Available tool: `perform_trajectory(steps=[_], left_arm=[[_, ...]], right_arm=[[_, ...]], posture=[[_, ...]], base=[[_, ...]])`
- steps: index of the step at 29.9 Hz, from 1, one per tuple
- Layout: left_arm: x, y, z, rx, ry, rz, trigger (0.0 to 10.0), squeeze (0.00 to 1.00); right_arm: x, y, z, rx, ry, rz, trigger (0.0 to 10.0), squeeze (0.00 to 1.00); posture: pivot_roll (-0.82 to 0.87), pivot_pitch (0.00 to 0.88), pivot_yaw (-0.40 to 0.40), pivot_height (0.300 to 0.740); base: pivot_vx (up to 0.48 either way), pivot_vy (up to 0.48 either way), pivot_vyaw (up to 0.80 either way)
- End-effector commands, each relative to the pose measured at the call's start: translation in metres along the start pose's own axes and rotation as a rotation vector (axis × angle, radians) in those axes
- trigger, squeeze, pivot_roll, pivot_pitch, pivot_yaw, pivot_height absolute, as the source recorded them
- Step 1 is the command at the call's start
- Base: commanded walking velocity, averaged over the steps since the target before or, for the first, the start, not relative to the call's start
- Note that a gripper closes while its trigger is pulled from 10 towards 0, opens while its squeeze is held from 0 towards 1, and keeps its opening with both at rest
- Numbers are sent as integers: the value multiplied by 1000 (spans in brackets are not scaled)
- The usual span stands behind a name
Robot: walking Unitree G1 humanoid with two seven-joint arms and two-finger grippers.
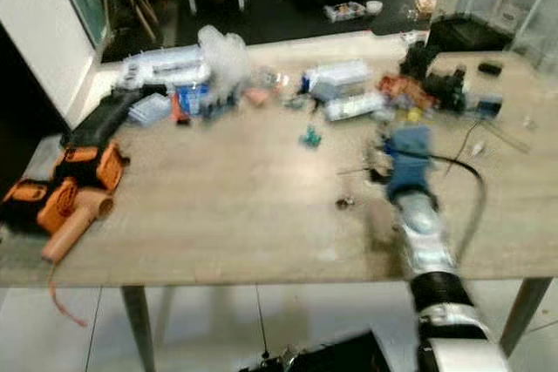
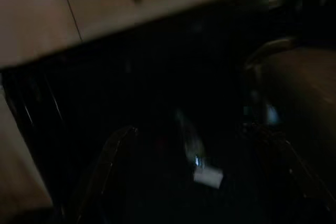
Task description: Picking trash to rubbish bin
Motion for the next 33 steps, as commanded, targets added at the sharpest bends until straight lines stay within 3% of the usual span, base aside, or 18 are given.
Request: perform_trajectory(steps=[1,9,16,24,28,33], left_arm=[[-17,-21,7,-64,36,5,10000,0],[-17,-20,7,-60,24,12,10000,0],[-2,-18,3,-63,11,0,10000,0],[10,-12,-1,-54,2,1,10000,0],[4,-10,0,-56,9,0,10000,0],[-9,-14,3,-61,20,1,10000,0]], right_arm=[[-15,8,-2,23,36,-20,10000,0],[-14,9,-3,25,37,-23,10000,0],[-18,9,-2,25,58,-28,10000,0],[-27,1,-1,-30,113,-49,10000,0],[-50,-7,2,-103,260,-85,10000,0],[-53,-12,6,-159,399,-12,10000,0]], posture=[[-119,174,28,740],[-120,174,28,740],[-123,177,27,740],[-122,182,25,740],[-121,186,24,740],[-122,192,24,740]], base=[[480,0,0],[78,0,0],[0,-385,0],[0,0,0],[0,0,0],[0,0,0]])
Point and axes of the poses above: a point about 5 cm out from each wrist's last joint towards the gripper, its own z axis pointing back from the gripper into the wrist, its own y axis along the axis of the wrist's last joint, x = y × z, the point moved 3 cm from there along -z, pointing out of the wrist towards the gripper, and after that the axes turned 15 degrees about z, right-handed, at the moved point
